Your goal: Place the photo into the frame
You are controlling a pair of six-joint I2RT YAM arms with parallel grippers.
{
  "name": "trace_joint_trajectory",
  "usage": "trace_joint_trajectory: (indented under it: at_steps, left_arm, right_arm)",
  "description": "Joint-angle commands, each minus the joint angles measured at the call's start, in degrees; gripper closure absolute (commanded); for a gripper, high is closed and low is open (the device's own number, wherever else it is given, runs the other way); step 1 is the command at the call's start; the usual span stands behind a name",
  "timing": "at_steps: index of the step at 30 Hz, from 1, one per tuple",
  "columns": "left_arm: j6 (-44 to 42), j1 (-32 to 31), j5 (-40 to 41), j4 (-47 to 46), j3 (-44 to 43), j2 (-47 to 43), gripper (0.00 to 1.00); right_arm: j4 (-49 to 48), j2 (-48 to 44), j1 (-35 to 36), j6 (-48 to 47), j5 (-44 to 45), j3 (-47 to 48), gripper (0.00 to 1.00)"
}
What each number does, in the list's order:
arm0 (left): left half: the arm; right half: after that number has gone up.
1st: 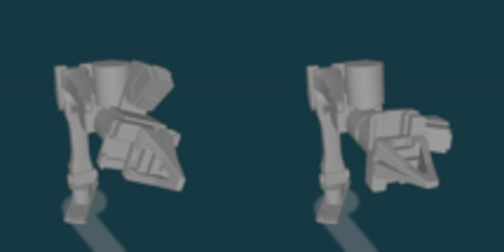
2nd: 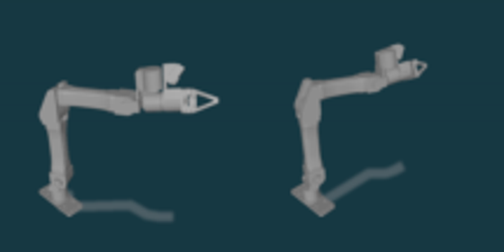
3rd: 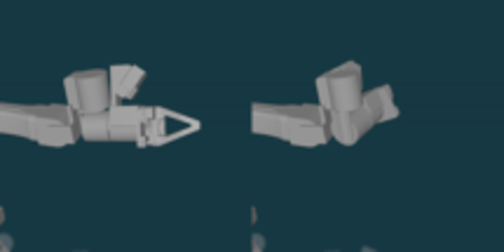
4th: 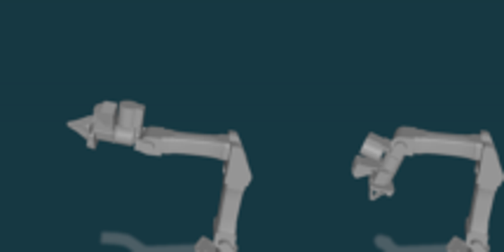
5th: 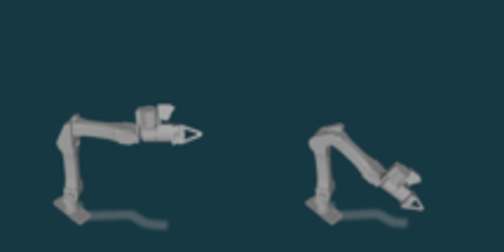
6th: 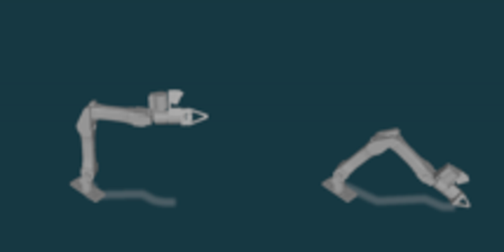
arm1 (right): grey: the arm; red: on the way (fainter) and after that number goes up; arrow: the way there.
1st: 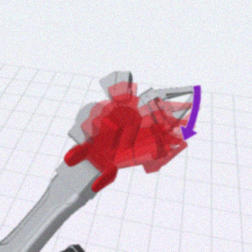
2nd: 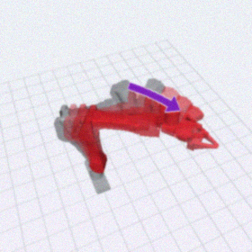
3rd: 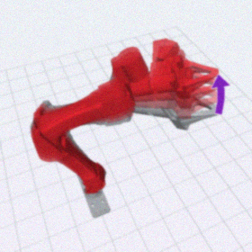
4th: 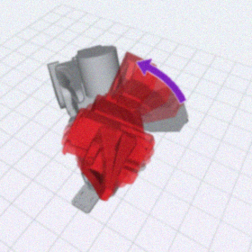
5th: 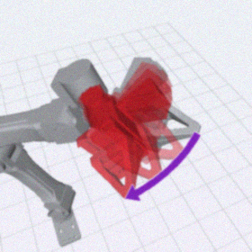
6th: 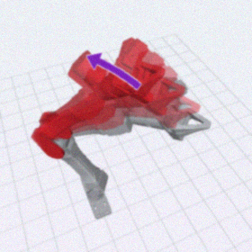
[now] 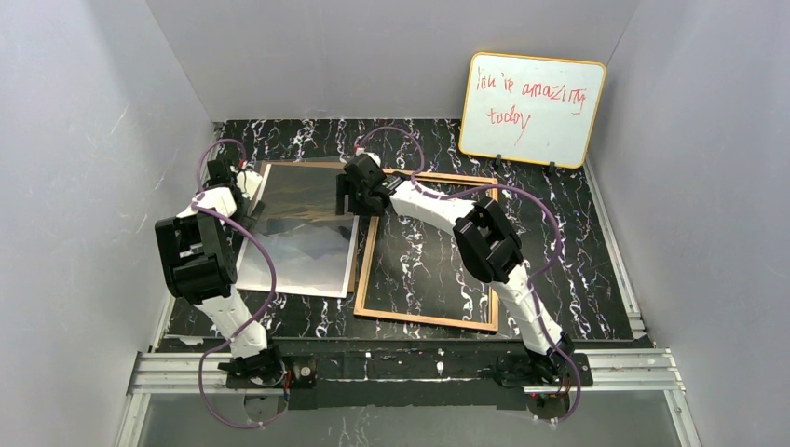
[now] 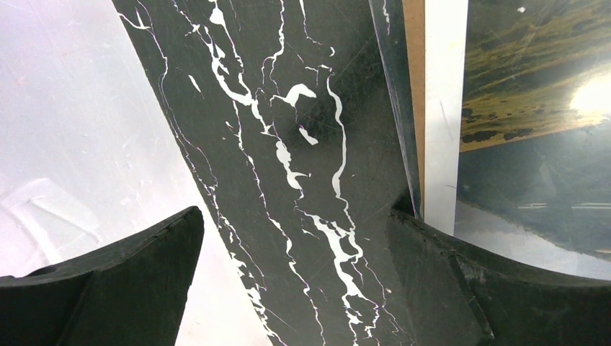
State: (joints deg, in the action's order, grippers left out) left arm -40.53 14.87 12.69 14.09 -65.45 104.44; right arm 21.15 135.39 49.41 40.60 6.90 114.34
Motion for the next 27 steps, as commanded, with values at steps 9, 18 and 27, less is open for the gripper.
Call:
trace_joint_trajectory:
  at_steps: [9,18,27]
  left_arm:
    - [0.37,-0.37,-4.78,7.54,4.88,5.17,0.03]
    - [0.39,-0.70,-4.67,7.61,5.54,4.98,0.04]
    - [0.37,-1.29,-4.99,7.41,6.22,4.70,0.02]
  right_arm:
    - [9.71,-5.77,0.04,0.07,-14.29,-5.47,0.13]
    - [13.62,-4.90,0.00,1.85,-24.58,-5.76,0.17]
    - [8.58,-7.11,0.05,4.86,-31.34,-9.27,0.21]
